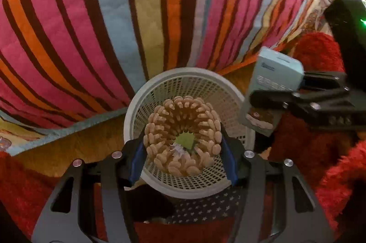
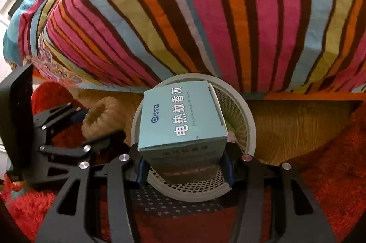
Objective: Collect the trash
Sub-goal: 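Grasp brown ring toy with left tool while right tool grasps teal box, drop both in basket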
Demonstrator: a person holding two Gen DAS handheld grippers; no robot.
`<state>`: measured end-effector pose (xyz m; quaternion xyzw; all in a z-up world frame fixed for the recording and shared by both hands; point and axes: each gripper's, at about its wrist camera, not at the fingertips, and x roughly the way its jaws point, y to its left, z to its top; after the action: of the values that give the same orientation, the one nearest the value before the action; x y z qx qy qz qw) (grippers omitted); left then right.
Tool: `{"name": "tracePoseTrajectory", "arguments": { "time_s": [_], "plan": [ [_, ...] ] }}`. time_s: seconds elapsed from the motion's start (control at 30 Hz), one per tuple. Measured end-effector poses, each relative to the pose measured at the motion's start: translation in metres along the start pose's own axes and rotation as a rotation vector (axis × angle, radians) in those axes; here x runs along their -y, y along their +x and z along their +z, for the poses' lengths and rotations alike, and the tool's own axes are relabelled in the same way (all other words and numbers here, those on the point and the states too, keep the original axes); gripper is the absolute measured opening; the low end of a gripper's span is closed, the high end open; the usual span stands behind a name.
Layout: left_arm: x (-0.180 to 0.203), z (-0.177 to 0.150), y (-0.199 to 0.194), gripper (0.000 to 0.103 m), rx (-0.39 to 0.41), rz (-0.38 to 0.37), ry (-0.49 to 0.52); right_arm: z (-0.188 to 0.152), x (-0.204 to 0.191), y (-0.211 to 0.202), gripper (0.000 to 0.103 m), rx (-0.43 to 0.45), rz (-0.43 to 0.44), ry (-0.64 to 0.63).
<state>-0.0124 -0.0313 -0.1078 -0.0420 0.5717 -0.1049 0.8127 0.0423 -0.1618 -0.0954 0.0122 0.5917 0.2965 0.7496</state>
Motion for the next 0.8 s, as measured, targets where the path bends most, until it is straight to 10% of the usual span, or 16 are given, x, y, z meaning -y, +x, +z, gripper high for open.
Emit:
{"name": "tracePoseTrajectory", "arguments": {
  "time_s": [0.3, 0.4, 0.8],
  "plan": [
    [-0.007, 0.001, 0.016, 0.064, -0.042, -0.004, -0.03, -0.02, -0.004, 0.006, 0.051, -0.013, -0.028, -0.045],
    [-0.006, 0.001, 0.018, 0.086, -0.04, 0.035, -0.017, -0.021, 0.0, 0.008, 0.078, -0.011, -0.054, -0.029],
    [-0.006, 0.001, 0.013, 0.087, -0.019, 0.068, -0.007, -0.022, 0.014, 0.011, 0.079, -0.003, -0.069, 0.027]
  ]
}}
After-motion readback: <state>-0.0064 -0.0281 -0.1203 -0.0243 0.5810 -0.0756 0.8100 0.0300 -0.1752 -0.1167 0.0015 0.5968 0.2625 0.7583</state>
